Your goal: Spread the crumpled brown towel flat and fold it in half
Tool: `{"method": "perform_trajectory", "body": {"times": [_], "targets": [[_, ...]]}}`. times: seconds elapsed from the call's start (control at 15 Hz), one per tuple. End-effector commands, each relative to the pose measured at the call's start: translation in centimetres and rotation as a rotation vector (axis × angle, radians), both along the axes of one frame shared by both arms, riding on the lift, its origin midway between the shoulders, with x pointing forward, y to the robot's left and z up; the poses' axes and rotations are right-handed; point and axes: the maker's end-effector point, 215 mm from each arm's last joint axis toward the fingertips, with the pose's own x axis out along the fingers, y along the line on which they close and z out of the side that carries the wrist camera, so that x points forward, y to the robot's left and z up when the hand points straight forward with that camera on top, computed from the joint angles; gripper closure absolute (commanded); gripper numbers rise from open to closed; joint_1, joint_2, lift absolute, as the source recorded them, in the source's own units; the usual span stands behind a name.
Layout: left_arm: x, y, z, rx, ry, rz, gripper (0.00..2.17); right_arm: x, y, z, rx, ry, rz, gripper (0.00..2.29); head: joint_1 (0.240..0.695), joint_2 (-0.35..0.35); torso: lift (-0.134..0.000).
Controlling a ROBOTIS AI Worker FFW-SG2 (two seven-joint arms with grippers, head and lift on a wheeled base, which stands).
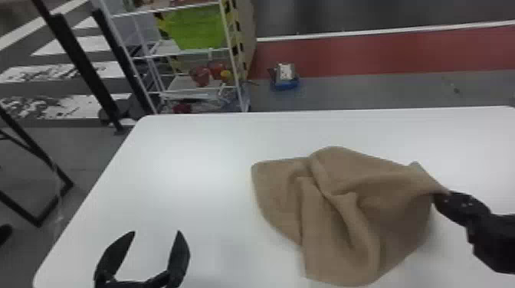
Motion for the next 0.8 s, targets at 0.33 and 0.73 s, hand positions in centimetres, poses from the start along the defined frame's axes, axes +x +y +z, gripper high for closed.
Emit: {"method": "perform_trajectory", "body": {"times": [0.33, 0.73], "targets": [[0.1, 0.1, -0.5, -0.004, 0.011, 0.005, 0.08, -0.8, -0.4, -1.2, -0.074, 0.026, 0.028, 0.02, 0.695, 0.163, -0.134], [0.4, 0.4, -0.8, -0.003, 0.016, 0.009, 0.08, 2.0, -3.0, 2.7, -0.213, -0.131, 0.127, 0.06, 0.695, 0.158, -0.134]]}}
